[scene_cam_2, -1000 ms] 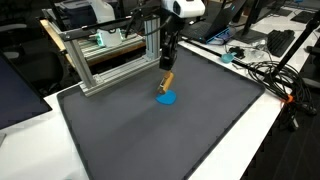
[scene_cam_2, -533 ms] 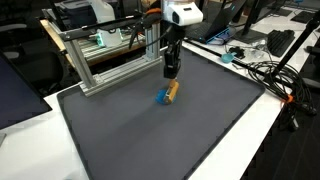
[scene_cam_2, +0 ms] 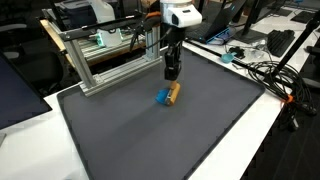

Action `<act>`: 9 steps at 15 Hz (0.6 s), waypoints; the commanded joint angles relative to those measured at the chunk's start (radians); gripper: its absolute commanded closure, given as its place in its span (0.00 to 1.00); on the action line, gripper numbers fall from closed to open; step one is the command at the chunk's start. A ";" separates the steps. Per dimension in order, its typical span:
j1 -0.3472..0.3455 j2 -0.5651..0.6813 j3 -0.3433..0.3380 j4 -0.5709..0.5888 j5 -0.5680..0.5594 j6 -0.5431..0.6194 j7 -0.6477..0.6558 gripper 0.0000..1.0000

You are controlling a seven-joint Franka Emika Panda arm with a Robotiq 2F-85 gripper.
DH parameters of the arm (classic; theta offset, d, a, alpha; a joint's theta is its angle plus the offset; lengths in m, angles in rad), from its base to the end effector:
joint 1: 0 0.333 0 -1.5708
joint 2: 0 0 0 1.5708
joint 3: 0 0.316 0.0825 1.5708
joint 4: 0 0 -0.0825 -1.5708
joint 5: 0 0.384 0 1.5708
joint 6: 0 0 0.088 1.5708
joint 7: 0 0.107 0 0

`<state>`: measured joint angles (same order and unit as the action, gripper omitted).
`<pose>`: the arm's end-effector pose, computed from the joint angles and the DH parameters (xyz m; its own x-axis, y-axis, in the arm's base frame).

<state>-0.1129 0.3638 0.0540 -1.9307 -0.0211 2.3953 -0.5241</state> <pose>0.6290 -0.0390 0.3092 0.8845 0.4578 0.0894 0.4553 -0.8890 0.0477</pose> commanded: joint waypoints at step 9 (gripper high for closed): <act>0.005 0.041 -0.014 0.014 -0.033 -0.018 0.009 0.78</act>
<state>-0.1125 0.3660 0.0529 -1.9299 -0.0262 2.3931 -0.5240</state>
